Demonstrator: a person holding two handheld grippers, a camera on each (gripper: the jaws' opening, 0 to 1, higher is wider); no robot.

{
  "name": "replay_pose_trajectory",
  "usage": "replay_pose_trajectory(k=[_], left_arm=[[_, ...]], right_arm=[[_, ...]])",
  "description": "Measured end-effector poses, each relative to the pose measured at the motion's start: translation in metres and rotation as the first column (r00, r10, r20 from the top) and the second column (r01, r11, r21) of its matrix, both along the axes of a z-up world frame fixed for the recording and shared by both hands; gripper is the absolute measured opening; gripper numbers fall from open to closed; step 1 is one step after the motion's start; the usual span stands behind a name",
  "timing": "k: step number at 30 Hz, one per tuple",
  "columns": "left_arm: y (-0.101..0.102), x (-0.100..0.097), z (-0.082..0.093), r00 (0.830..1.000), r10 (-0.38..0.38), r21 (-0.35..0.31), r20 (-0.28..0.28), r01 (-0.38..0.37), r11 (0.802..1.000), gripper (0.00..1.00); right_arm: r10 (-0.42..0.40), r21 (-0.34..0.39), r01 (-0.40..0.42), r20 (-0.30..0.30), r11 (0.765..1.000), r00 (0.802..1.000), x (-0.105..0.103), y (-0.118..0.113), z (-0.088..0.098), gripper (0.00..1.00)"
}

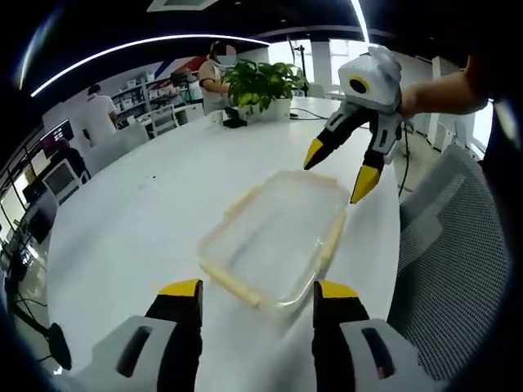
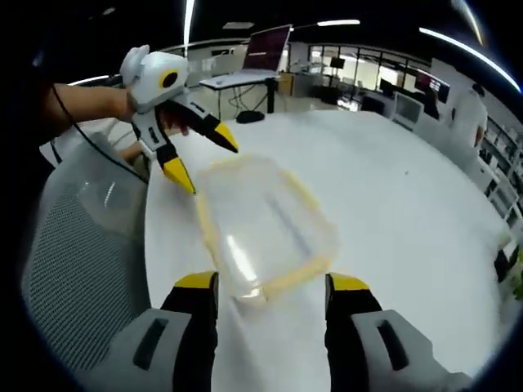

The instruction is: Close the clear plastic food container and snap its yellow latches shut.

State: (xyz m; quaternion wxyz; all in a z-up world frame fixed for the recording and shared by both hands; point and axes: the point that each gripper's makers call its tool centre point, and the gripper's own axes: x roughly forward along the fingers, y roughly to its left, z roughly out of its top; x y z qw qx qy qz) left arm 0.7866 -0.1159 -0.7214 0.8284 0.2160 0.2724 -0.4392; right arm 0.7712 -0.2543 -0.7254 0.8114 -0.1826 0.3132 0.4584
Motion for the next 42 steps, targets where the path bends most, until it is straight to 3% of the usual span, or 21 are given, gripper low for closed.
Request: replay_pose_trajectory(k=[8,42], left_arm=[[-0.002,0.004,-0.005,1.0,-0.013,0.004,-0.016,0.013,1.0,0.42],[0.0,0.06,-0.005,1.0,0.008,0.015,-0.026,-0.008,1.0,0.43]], right_arm=[[-0.01,0.008,0.01,0.001,1.0,1.0,0.006,0.004,0.001,0.47],[-0.01,-0.02,0.01,-0.002,1.0,1.0,0.064,0.007,0.0,0.47]])
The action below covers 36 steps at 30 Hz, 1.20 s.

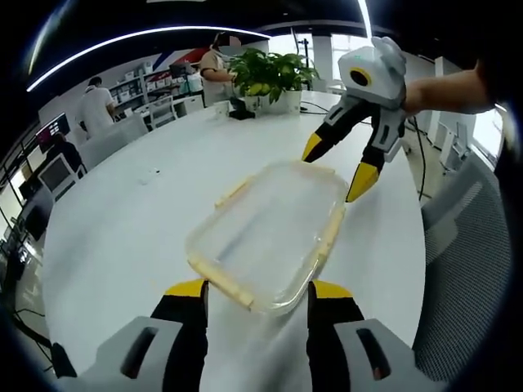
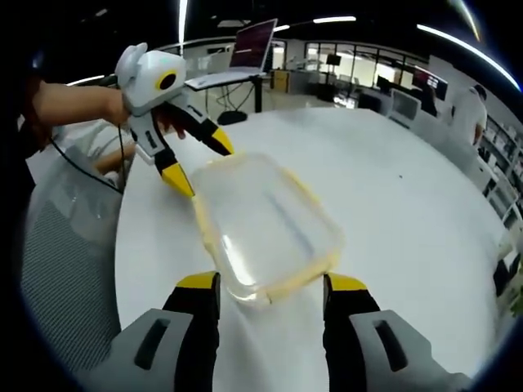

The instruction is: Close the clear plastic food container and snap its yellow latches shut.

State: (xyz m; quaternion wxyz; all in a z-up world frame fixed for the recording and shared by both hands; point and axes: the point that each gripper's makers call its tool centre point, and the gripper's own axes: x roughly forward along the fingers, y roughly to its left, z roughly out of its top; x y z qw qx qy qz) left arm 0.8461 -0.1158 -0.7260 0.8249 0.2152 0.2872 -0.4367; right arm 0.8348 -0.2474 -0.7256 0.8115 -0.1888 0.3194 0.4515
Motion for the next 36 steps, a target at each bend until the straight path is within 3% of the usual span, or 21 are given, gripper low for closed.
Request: replay_pose_trajectory(k=[20,36], left_arm=[[0.004,0.016,0.001,1.0,0.001,0.014,-0.009,-0.001,1.0,0.43],[0.02,-0.005,0.026,0.998,0.047,-0.042,0.033,-0.045,0.998,0.51]], right_arm=[[-0.013,-0.01,0.012,-0.01,1.0,1.0,0.016,0.004,-0.001,0.47],[-0.088,0.042,0.087,0.043,0.995,0.995,-0.003,-0.007,0.014,0.53]])
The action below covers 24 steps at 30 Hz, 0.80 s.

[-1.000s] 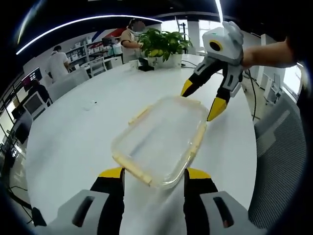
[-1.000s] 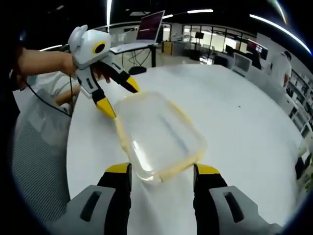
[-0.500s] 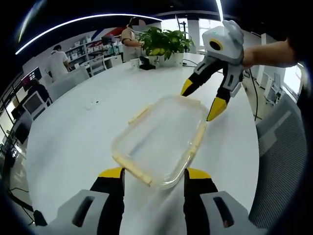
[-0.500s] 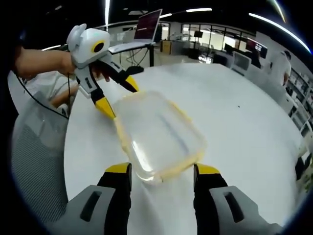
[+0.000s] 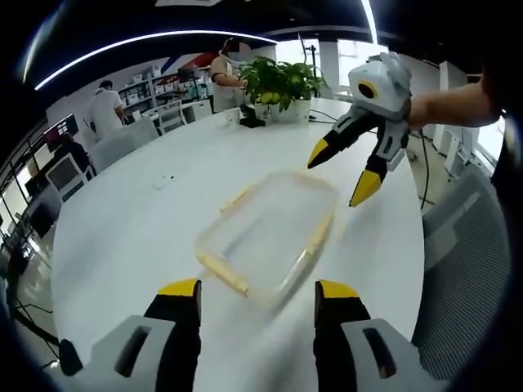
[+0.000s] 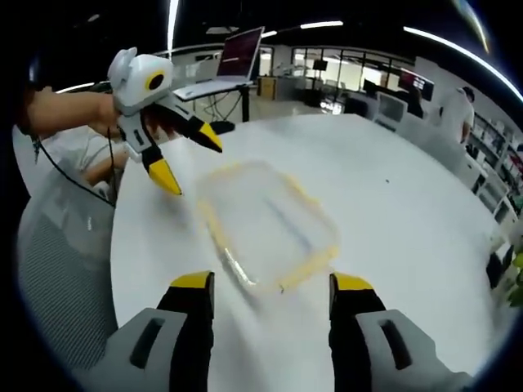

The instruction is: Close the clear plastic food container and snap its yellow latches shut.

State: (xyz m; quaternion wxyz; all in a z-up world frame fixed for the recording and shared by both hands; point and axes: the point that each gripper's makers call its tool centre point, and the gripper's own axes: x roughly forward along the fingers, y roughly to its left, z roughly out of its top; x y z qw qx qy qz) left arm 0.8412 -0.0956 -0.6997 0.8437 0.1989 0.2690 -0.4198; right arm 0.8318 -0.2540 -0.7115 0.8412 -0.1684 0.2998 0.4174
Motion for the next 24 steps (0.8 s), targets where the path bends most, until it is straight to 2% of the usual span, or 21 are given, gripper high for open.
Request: replay_pose_trajectory(k=[12,24], left_arm=[[0.013,-0.026,0.01,0.999,0.044,-0.052,0.014,-0.043,0.998,0.59],[0.028,-0.054,0.013,0.992,0.129,-0.112,0.012,-0.126,0.986,0.71]], right_arm=[[-0.044,0.01,0.043,0.036,0.999,0.998,-0.024,-0.015,0.01,0.59],[-0.122,0.041,0.12,0.063,0.992,0.991,-0.058,-0.027,0.012,0.66]])
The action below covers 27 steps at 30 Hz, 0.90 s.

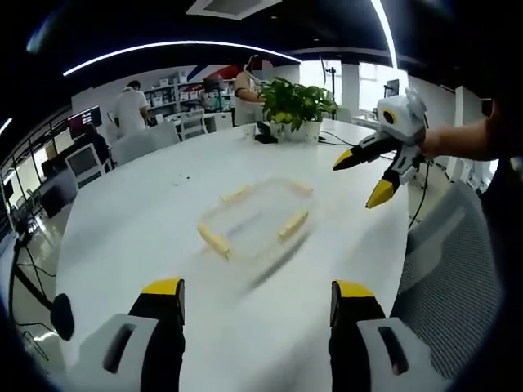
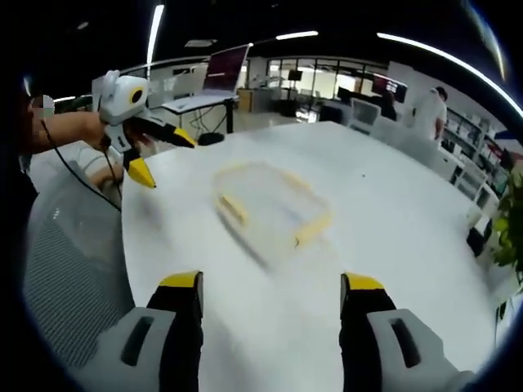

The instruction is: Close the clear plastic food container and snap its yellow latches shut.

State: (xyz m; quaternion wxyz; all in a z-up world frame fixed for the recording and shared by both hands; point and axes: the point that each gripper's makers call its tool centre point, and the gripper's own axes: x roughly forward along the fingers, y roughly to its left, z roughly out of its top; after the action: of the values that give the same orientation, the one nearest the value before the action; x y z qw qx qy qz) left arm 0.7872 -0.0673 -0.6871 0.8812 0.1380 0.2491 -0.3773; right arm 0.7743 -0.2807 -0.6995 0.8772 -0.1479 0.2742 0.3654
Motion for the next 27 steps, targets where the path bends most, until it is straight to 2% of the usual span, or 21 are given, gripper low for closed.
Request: replay_pose_trajectory(k=[5,18,27], left_arm=[[0.002,-0.012,0.003,1.0,0.021,-0.01,0.008,-0.021,1.0,0.75],[0.003,-0.035,0.005,1.0,0.031,-0.035,0.007,-0.03,0.999,0.81],[0.002,-0.042,0.008,0.999,0.05,-0.061,0.014,-0.049,0.997,0.88]], right_arm=[[-0.026,0.005,0.026,0.012,1.0,1.0,-0.014,-0.003,-0.001,0.69],[-0.097,0.02,0.096,0.023,0.995,0.995,-0.033,-0.015,0.0,0.72],[-0.093,0.02,0.093,0.042,0.996,0.995,-0.042,-0.016,0.001,0.77]])
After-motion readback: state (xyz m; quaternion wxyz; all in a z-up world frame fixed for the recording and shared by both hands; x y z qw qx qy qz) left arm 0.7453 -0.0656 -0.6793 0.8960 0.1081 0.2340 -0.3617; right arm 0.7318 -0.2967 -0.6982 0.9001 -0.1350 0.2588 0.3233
